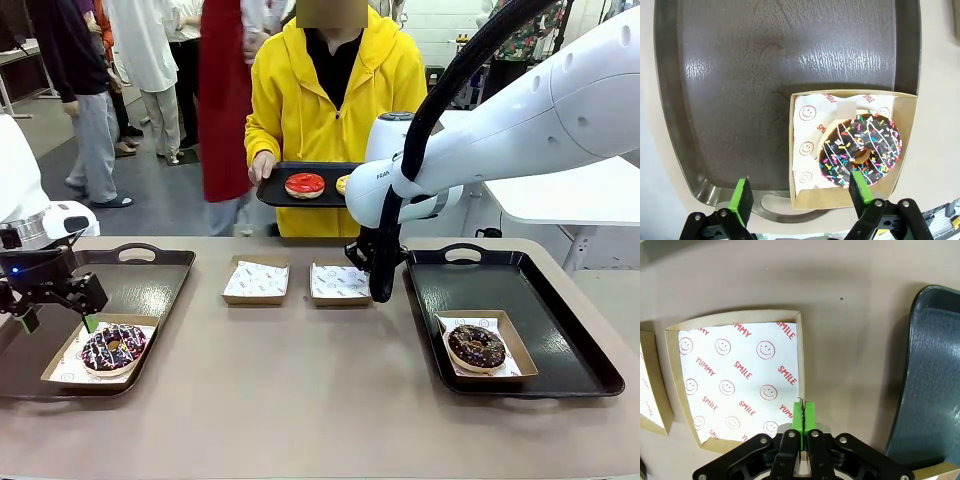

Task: Individually package the donuts and arrange them on the tray.
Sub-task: Place the picked Paper togo box on the Handle tray while simultaneously picking up another Paper togo box from the table with the other hand.

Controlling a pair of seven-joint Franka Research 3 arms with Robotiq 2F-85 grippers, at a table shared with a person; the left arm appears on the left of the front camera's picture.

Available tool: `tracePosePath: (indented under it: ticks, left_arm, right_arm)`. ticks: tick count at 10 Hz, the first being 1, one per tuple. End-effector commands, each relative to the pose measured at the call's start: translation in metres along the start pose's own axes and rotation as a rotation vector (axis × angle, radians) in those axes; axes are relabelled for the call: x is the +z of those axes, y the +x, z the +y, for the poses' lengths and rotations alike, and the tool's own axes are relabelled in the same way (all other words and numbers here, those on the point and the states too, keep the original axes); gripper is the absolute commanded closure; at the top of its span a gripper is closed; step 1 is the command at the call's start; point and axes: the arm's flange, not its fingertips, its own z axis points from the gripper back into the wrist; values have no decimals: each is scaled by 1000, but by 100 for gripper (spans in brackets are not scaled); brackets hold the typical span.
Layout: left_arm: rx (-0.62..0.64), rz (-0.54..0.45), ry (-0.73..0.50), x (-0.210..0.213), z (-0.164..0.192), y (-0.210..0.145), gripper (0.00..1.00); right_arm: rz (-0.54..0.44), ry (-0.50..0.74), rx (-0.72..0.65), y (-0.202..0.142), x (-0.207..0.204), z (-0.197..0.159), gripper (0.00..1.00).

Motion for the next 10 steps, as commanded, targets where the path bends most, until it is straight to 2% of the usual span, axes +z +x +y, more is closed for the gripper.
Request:
tracePosePath:
  ticks: [1, 2, 4, 5, 8, 10]
  left_arm:
    - [-61, 4, -85, -1, 6, -26, 0]
    - [-118, 7, -204, 12, 17, -29, 0]
    - [-130, 7, -395, 31, 54, -34, 0]
    - [-126, -4, -538, 40, 79, -37, 0]
    - [-60, 22, -914, 48, 155, -31, 0]
    - [53, -32, -1104, 41, 203, -19, 0]
  right_arm:
    - [-3, -24, -32, -1, 3, 1, 100]
    - [11, -39, -49, -7, 15, 2, 100]
    - [-4, -65, -92, -20, 44, -3, 100]
    - [-25, -74, -112, -30, 63, -7, 100]
    - [-113, -70, -154, -52, 131, -14, 100]
    - [-139, -74, -169, -58, 161, -16, 100]
